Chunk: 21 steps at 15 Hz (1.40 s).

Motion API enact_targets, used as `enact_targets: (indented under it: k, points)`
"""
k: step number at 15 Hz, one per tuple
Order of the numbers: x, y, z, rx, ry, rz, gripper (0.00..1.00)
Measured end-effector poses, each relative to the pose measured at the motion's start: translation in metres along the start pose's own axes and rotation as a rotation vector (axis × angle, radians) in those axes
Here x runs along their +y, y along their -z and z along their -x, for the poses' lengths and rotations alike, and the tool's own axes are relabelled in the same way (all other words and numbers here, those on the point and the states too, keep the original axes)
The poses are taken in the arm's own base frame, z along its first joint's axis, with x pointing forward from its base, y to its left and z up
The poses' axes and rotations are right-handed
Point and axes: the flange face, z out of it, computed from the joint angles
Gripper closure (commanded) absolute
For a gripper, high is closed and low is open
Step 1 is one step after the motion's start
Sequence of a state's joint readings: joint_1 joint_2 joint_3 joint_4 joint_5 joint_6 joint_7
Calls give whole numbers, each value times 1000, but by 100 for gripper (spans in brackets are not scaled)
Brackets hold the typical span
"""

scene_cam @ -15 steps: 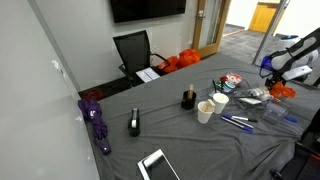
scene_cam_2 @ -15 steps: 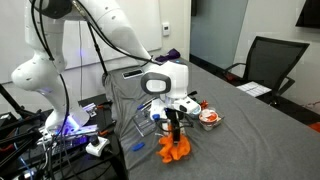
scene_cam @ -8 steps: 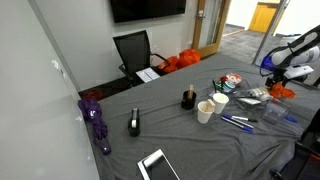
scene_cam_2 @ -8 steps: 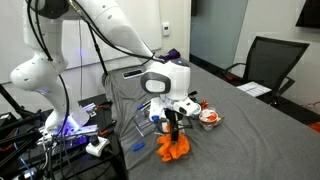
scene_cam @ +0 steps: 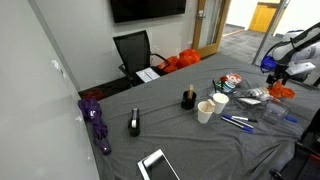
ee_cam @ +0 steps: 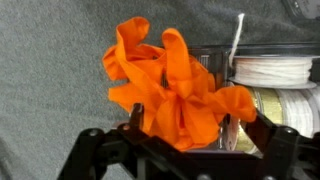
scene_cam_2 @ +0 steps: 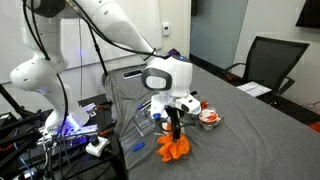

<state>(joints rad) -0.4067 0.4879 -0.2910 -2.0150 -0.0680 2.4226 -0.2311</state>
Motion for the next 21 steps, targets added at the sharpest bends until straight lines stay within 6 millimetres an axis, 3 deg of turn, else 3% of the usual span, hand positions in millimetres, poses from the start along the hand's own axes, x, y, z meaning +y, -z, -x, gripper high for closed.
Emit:
enact_targets:
  k: [6,7,8,18,21]
  points:
    - [4,23,1,-19,17,-20,0]
    - [5,26,2,-21,18,-24,25]
    - [6,29,2,-23,19,-26,26]
    - [10,42,0,-12,14,-28,97]
    - [11,43,-1,-9,12,-27,100]
